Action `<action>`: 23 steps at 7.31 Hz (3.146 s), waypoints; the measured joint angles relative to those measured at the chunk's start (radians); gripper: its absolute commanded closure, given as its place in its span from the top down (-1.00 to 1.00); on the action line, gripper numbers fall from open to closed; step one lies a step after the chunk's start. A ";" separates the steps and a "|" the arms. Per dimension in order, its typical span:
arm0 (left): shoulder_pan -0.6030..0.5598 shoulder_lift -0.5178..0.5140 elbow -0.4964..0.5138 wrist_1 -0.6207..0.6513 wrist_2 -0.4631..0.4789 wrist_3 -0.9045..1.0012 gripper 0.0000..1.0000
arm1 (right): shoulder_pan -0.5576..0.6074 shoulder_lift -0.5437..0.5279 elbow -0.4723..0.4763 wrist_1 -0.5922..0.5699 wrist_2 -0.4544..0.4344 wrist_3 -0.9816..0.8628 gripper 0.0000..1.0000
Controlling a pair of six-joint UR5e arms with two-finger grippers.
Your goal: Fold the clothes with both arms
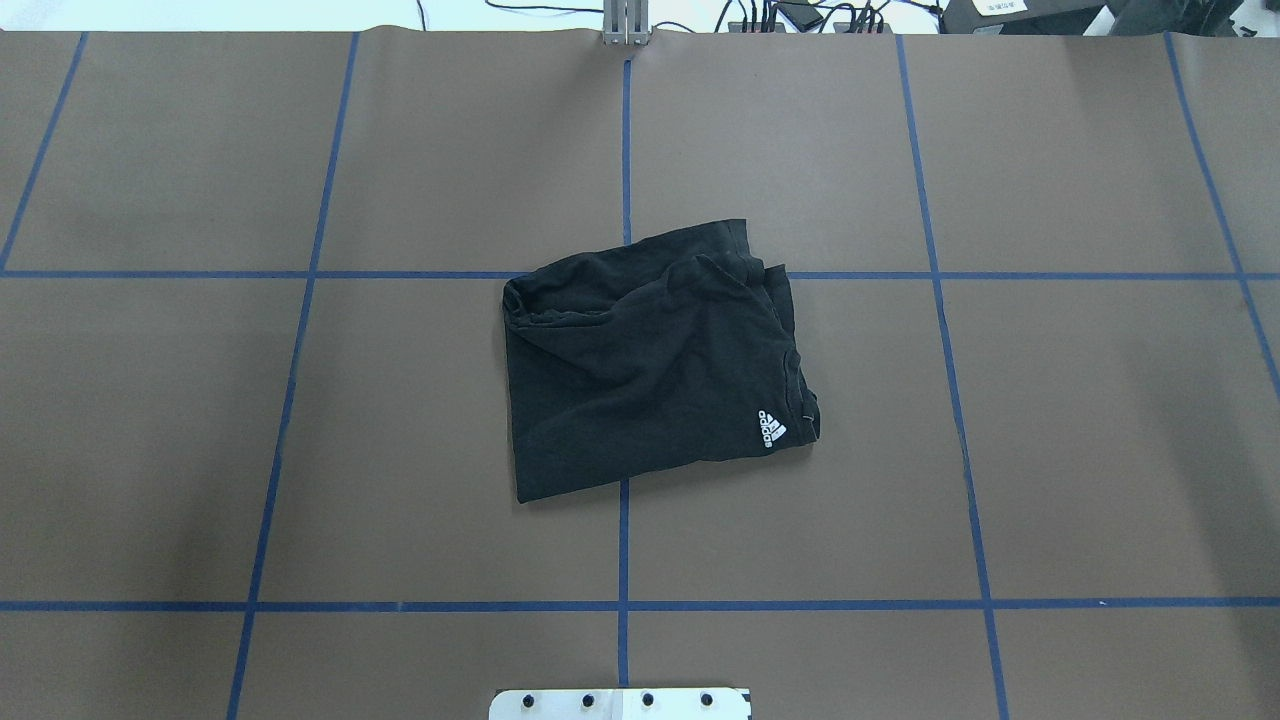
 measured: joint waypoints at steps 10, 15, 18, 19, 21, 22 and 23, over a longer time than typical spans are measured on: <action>-0.001 0.084 0.019 -0.028 -0.145 -0.006 1.00 | 0.000 -0.010 0.045 -0.088 0.013 -0.003 1.00; -0.004 0.091 0.027 -0.031 -0.161 -0.004 1.00 | 0.000 -0.010 0.048 -0.087 0.016 -0.005 1.00; -0.004 0.087 0.026 -0.031 -0.161 -0.004 1.00 | 0.000 -0.009 0.047 -0.086 0.015 -0.013 1.00; -0.004 0.087 0.025 -0.031 -0.161 -0.004 1.00 | 0.000 -0.009 0.046 -0.086 0.016 -0.013 1.00; -0.004 0.086 0.026 -0.031 -0.161 -0.004 1.00 | 0.000 -0.009 0.045 -0.087 0.017 -0.012 1.00; -0.004 0.087 0.027 -0.031 -0.161 -0.004 1.00 | 0.000 -0.010 0.044 -0.087 0.019 -0.011 1.00; -0.005 0.088 0.028 -0.031 -0.161 -0.004 1.00 | 0.000 -0.011 0.044 -0.088 0.019 -0.011 1.00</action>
